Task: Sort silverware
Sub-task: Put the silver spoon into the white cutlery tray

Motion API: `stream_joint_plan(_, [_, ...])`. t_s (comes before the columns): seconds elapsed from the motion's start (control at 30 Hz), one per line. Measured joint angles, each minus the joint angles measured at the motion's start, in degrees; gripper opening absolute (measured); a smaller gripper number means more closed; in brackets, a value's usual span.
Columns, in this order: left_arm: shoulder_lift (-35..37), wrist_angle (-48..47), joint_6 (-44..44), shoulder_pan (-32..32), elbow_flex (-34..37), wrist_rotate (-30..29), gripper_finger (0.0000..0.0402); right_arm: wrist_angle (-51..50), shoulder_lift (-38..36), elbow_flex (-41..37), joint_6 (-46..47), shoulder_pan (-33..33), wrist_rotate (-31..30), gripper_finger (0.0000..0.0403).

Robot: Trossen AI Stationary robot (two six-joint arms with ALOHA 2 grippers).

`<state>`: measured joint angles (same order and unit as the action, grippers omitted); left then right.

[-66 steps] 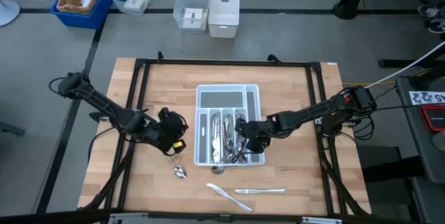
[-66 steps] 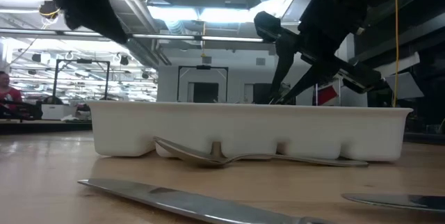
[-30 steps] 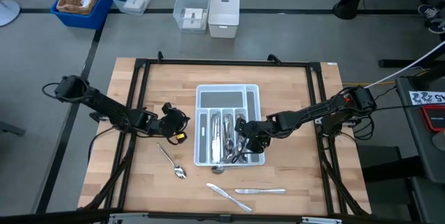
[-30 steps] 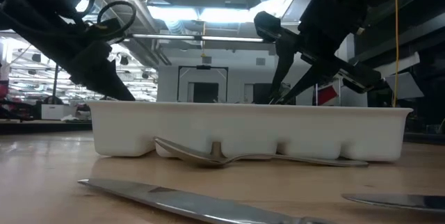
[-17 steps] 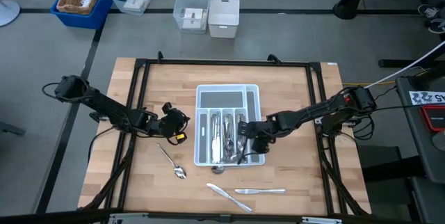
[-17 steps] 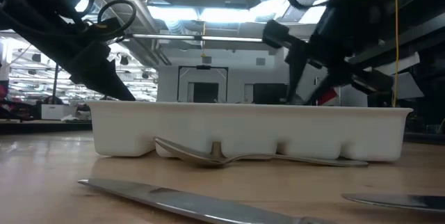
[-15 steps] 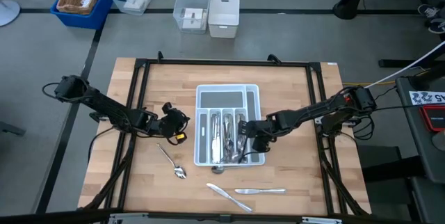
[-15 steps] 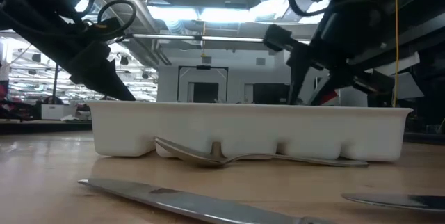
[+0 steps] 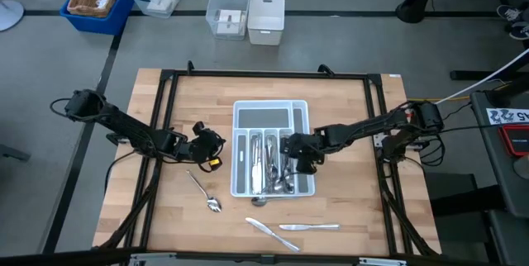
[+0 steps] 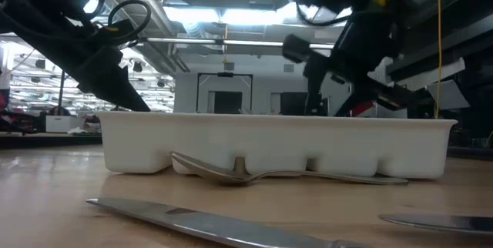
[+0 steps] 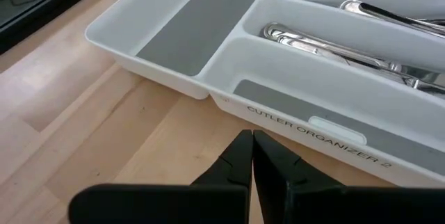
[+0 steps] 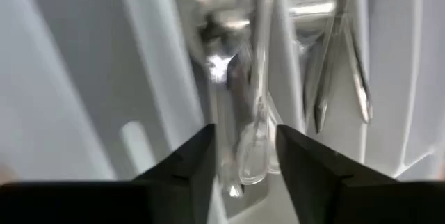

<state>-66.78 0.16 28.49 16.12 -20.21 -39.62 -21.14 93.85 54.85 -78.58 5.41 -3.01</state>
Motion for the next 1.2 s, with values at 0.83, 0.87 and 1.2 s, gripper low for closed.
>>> stream_joint_plan(0.83, [0.0,-1.26,0.02,0.0,-0.04,0.0,0.0004,4.68,0.26,1.99,4.84,-2.07,-3.43,0.0248])
stream_joint_plan(0.87, [0.0,-1.26,0.02,0.0,-0.04,0.0,0.0004,4.71,0.26,1.99,4.84,-2.07,-3.37,0.0248])
stream_joint_plan(1.2, [0.0,-1.11,0.03,0.0,-0.04,0.01,0.0004,6.53,-2.94,2.31,19.66,0.71,-10.52,0.0248])
